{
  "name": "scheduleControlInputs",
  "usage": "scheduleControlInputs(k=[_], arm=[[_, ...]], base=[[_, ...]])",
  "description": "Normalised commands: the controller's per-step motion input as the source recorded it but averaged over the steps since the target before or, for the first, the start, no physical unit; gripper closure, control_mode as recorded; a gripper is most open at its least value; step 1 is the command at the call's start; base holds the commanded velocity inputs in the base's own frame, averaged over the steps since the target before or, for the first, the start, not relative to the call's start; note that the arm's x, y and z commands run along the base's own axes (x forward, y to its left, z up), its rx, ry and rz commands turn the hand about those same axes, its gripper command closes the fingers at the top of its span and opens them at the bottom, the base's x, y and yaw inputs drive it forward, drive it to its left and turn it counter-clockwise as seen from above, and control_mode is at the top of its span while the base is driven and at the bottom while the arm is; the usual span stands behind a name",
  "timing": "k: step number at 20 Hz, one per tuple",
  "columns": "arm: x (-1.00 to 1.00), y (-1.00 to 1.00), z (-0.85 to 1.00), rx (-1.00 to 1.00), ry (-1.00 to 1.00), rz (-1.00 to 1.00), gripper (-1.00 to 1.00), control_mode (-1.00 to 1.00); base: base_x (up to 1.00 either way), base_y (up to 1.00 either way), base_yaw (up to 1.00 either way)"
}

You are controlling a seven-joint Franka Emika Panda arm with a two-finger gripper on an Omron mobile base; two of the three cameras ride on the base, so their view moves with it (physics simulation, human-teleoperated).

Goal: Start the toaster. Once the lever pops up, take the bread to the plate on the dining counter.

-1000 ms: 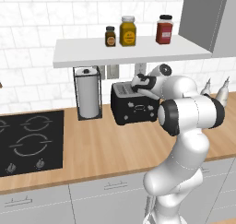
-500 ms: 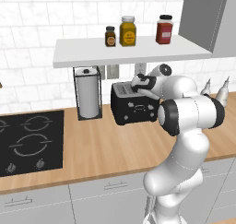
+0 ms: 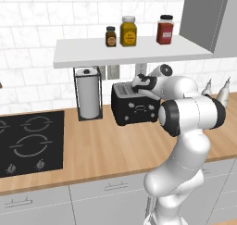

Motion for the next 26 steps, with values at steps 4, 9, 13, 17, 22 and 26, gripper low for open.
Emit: scheduleControlInputs(k=[4,9,13,17,22,26], arm=[[0.0,0.0,0.0,0.0,0.0,0.0,-1.0,-1.0],[0.0,0.0,0.0,0.0,0.0,0.0,-1.0,-1.0],[0.0,0.0,0.0,0.0,0.0,0.0,-1.0,-1.0],[0.0,0.0,0.0,0.0,0.0,0.0,-1.0,-1.0],[0.0,0.0,0.0,0.0,0.0,0.0,-1.0,-1.0],[0.0,0.0,0.0,0.0,0.0,0.0,-1.0,-1.0]], base=[[0.0,0.0,0.0],[0.0,0.0,0.0],[0.0,0.0,0.0],[0.0,0.0,0.0],[0.0,0.0,0.0],[0.0,0.0,0.0]])
